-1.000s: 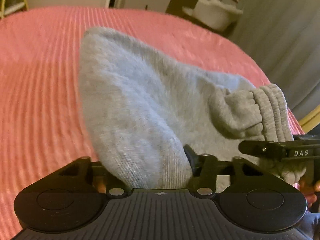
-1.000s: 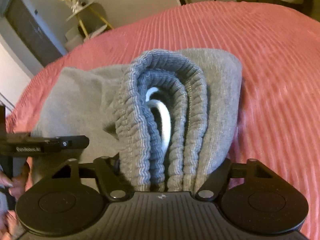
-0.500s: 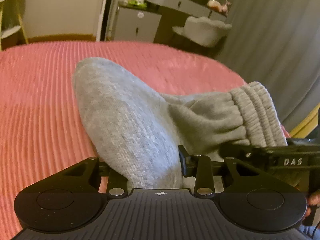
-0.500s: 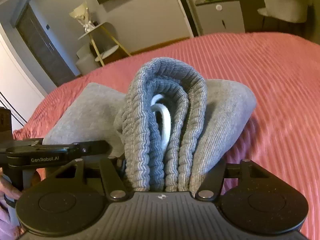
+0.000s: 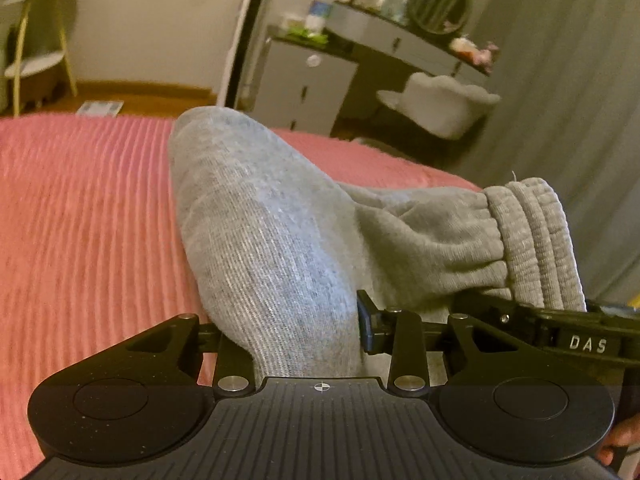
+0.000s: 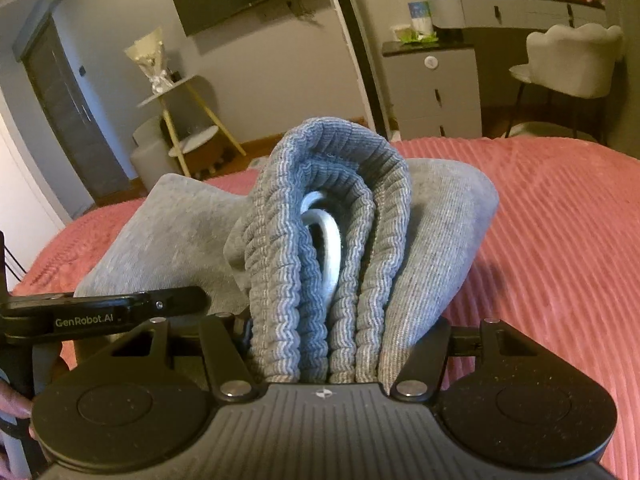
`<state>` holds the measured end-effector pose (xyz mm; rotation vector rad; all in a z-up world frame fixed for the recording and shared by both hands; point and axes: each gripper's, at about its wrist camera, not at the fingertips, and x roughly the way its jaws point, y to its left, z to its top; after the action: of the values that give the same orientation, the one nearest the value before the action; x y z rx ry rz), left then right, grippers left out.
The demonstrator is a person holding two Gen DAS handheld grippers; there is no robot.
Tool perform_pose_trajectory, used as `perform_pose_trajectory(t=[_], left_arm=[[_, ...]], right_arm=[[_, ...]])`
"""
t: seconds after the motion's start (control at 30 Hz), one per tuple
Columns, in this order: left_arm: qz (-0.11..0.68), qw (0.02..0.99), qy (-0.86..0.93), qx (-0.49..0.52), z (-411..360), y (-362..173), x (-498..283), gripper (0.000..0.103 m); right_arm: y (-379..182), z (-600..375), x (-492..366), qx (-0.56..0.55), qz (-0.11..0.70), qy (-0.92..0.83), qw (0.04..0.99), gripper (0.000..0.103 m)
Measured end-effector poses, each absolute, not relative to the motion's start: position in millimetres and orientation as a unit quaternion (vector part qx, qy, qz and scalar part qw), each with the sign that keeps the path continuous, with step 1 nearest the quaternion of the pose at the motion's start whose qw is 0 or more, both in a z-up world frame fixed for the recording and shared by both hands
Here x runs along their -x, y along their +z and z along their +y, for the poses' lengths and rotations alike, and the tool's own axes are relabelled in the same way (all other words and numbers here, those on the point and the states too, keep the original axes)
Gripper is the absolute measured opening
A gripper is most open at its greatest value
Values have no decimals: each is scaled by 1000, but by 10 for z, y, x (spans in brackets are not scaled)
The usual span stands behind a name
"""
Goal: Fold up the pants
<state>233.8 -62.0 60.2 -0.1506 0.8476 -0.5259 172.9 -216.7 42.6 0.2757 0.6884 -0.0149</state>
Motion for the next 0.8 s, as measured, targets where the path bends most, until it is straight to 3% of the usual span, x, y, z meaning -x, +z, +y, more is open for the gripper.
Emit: perform_pose_trajectory(t=[0.07, 0.13, 0.2, 0.33, 0.5, 0.57, 0.67, 0.7, 0.77, 0.8], left_arm=[[416, 875, -238, 70, -634, 437, -2453, 41], [429, 878, -203, 60, -603, 269, -2563, 51], [439, 878, -179, 73, -459, 176, -2610, 74], [422, 887, -154, 106, -42, 269, -2479, 83], [376, 915, -120, 80, 214, 517, -1976, 87], [368, 918, -134, 66, 185, 556, -1724, 90], [362, 911, -188, 61, 11, 561, -1467, 95], [361, 907, -209, 52, -52, 535, -1407, 96], [365, 903, -226, 22, -226, 459, -1398, 96], [372, 902, -219, 0, -308, 404, -1446, 96]], right_arm=[[317, -2196, -1861, -126, 344, -15, 930, 60], [175, -2222, -2012, -120, 354, -34, 927, 64], [34, -2306, -2115, -116, 374, -66, 918, 70], [-20, -2651, -1929, -199, 370, -56, 906, 86], [135, -2624, -1343, -181, 289, -122, 932, 86], [237, -2392, -1122, -143, 260, -99, 950, 86], [302, -2184, -932, -177, 226, -27, 958, 85], [277, -2118, -937, -192, 232, 6, 953, 81], [189, -1998, -982, -196, 252, 25, 947, 37], [140, -1996, -1020, -198, 268, 17, 943, 36]])
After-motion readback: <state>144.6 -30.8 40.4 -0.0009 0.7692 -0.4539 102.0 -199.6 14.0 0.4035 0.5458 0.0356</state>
